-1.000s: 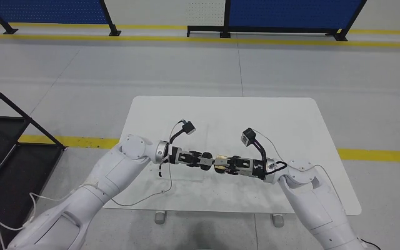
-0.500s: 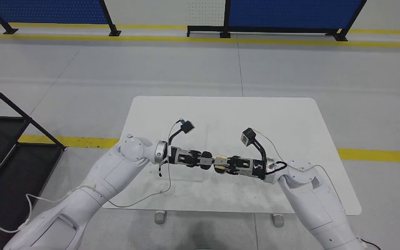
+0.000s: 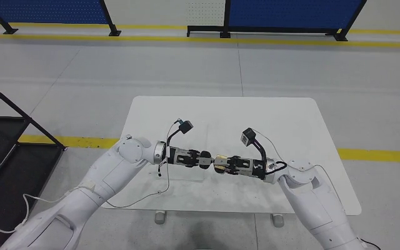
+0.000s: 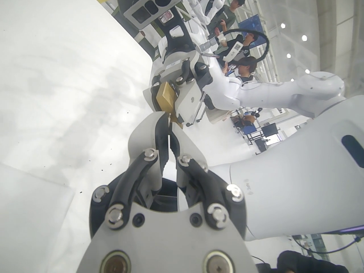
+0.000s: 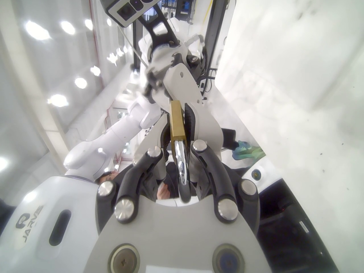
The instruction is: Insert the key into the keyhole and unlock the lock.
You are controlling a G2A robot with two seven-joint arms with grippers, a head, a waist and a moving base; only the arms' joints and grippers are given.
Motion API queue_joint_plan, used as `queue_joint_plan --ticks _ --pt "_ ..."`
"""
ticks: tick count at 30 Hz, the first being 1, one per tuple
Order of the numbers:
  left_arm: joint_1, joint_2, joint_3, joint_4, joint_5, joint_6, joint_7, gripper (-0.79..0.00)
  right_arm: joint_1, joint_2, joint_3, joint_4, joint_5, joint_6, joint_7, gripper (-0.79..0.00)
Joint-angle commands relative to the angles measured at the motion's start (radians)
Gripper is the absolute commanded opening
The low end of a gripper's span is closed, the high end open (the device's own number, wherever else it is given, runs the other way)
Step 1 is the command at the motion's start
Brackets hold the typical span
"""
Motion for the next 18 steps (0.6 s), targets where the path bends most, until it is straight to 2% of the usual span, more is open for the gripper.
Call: queue_joint_plan --ticks 1,18 --pt "0.000 0.003 0.003 -0.002 0.021 -0.015 0.016 -0.785 0.000 0.000 0.000 0.000 0.000 0.000 0.000 -0.785" --pt "-0.003 0.019 0.027 -0.013 0.090 -0.097 0.097 -0.785 0.000 0.000 0.000 0.000 0.000 0.000 0.000 -0.785"
